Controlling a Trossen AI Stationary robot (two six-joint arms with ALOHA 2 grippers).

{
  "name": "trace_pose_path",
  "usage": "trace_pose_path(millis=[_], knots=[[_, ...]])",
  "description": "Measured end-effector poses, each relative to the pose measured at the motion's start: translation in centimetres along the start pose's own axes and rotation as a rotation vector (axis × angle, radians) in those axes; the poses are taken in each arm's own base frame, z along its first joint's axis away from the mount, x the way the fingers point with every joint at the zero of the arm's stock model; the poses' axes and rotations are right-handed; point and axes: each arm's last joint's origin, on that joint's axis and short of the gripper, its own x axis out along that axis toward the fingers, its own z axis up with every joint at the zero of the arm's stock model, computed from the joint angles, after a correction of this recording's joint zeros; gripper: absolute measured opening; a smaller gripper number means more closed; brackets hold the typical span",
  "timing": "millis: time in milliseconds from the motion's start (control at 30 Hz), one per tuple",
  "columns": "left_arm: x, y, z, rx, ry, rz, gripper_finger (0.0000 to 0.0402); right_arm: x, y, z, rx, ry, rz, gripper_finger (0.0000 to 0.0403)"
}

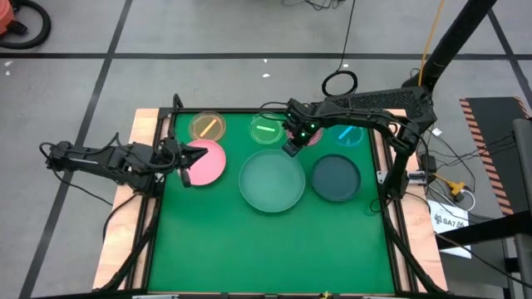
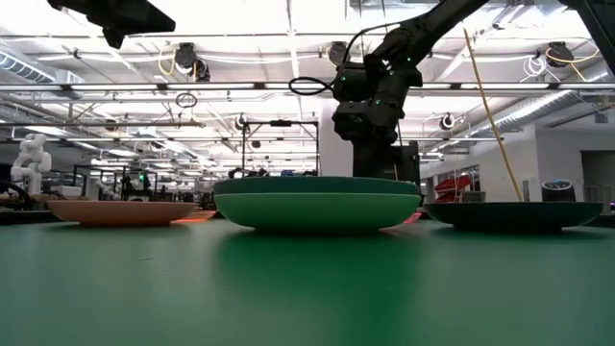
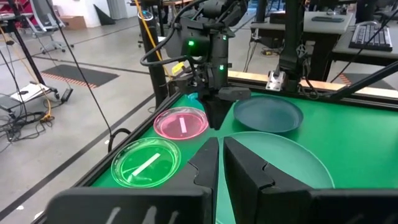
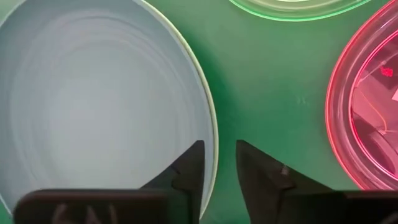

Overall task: Stack plastic plates
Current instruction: Stack the dark green plate on top of the green plate, then stack the pink plate on top of the dark green plate

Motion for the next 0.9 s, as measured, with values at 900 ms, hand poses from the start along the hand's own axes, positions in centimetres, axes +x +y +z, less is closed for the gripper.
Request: trace_pose_path(millis=[900], knots=[[3.4, -1.8, -1.7, -0.119, 0.159, 0.028, 0.0033, -3.8, 4.1, -11.3, -0.557, -0.639, 0.108, 0.0141]])
